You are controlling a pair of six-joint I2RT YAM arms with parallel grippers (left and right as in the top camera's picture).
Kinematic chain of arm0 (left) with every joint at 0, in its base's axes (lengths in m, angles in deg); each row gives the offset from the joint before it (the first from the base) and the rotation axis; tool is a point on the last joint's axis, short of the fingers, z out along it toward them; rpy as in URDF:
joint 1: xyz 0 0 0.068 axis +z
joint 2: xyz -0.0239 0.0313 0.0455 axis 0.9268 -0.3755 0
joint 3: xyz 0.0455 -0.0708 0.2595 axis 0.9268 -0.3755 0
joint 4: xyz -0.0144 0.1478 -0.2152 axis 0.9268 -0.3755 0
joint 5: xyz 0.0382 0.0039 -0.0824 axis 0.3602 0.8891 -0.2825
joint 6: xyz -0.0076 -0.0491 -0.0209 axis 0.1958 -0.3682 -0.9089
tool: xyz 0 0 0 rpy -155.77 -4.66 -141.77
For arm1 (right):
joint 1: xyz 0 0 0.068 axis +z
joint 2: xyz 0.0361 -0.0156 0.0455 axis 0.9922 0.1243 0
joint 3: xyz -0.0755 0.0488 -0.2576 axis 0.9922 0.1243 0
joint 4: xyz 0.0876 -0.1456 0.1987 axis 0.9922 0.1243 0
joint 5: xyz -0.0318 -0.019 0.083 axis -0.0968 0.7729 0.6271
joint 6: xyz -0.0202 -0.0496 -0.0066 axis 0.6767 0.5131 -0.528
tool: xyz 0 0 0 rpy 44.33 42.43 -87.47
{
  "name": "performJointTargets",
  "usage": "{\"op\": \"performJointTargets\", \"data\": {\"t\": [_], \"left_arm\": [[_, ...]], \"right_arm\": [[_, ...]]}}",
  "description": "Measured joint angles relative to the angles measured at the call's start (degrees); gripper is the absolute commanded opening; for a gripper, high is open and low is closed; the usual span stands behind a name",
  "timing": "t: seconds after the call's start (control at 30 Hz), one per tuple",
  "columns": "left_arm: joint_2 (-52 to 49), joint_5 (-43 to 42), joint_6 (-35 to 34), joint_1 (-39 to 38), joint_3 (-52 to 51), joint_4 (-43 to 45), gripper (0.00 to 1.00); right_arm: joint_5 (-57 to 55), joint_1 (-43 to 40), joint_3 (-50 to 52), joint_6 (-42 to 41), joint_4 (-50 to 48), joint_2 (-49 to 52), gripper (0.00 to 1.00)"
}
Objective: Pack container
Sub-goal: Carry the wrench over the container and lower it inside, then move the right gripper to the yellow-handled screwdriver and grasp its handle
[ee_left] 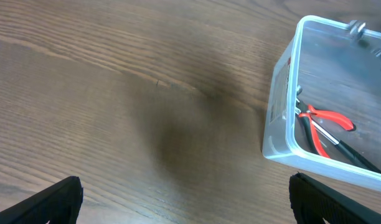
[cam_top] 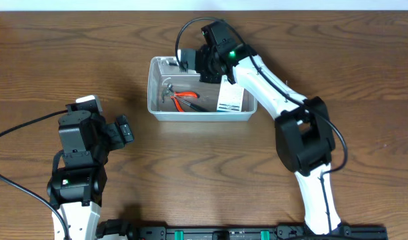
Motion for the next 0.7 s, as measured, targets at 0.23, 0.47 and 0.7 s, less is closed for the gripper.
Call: {"op": "performJointTargets", "data": {"t": [0.23,0.47,0.7], "left_arm": [[0.0,0.0,0.0,0.0,0.0,0.0,0.98],[0.0,0.0,0.0,0.0,0.0,0.0,0.98],[0.0,0.0,0.0,0.0,0.0,0.0,0.98]], "right_arm": [[-0.3,0.3,0.1,-0.8,-1.0,1.2,0.62],[-9.4,0.9,0.3,-19.3,3.2,-2.5,0.93],[-14.9,-5.4,0.2,-37.9,15.7,-19.4,0.92]]}}
